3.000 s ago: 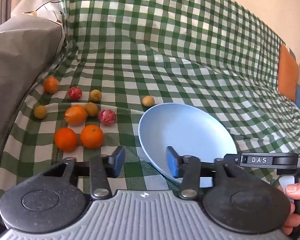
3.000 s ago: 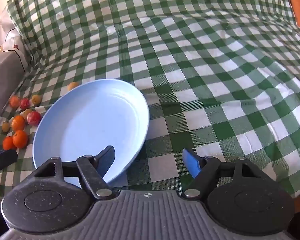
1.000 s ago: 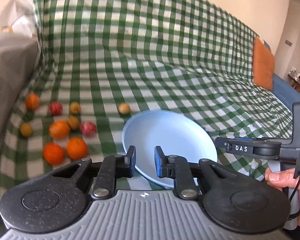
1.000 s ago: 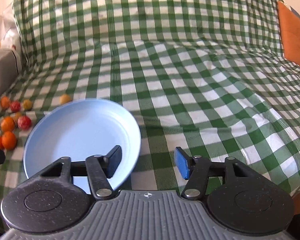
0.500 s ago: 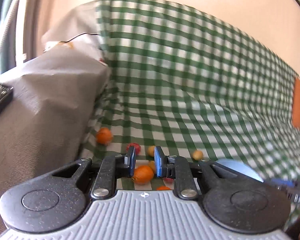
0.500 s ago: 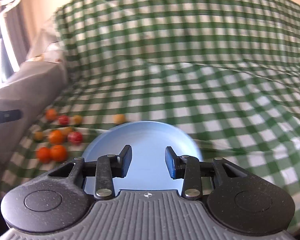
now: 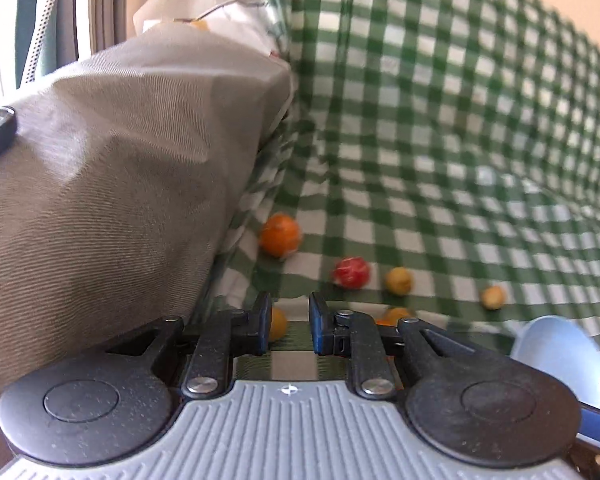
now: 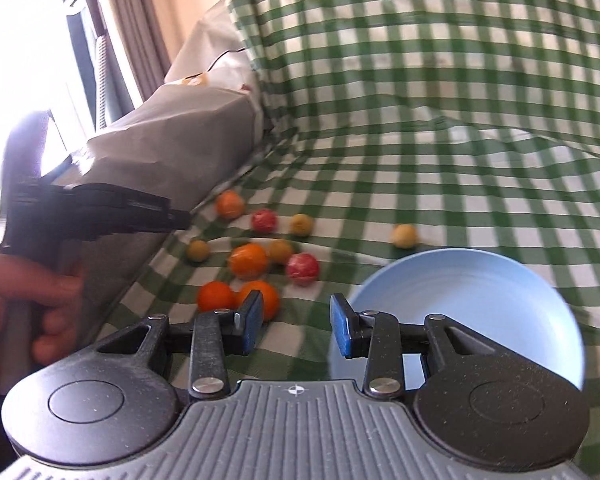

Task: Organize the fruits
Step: 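Grasp a tan round fruit with the left gripper while the right gripper grasps a mandarin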

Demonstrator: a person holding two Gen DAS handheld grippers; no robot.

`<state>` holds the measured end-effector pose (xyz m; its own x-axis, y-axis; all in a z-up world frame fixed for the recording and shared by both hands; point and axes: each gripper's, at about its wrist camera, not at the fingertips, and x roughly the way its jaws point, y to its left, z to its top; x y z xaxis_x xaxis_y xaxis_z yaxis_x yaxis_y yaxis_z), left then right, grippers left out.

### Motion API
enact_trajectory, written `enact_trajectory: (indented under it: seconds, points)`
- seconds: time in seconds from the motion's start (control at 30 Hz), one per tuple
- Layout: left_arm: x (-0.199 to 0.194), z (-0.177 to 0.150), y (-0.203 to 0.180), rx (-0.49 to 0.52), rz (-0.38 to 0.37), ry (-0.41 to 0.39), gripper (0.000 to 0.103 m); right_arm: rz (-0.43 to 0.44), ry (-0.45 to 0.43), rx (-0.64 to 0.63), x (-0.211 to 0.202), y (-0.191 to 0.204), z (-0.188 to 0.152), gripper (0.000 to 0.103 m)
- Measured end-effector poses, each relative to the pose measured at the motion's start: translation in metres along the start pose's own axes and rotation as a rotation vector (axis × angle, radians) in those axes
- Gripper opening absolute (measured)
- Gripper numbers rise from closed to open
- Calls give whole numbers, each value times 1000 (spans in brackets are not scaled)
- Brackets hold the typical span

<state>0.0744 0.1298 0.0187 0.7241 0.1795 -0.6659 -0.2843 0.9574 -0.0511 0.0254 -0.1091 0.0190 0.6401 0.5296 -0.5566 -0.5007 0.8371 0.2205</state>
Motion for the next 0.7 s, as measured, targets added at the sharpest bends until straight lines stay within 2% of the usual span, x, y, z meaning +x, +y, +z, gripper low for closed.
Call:
enact_trajectory:
  seconds: [0.3,0.5,0.63,0.7]
  points:
    - [30,-2,2,1,31,60,23,35,50,-9,45,15,8,42]
    - [40,-3,0,26,65,75,37,20,104,-23,79,20,9,50]
    - [50,-5,4,6,72,113,37,14,150,-18,97,18,5,53]
    - [49,-5,5,0,73,107,31,13,156,-17,102,19,5,53]
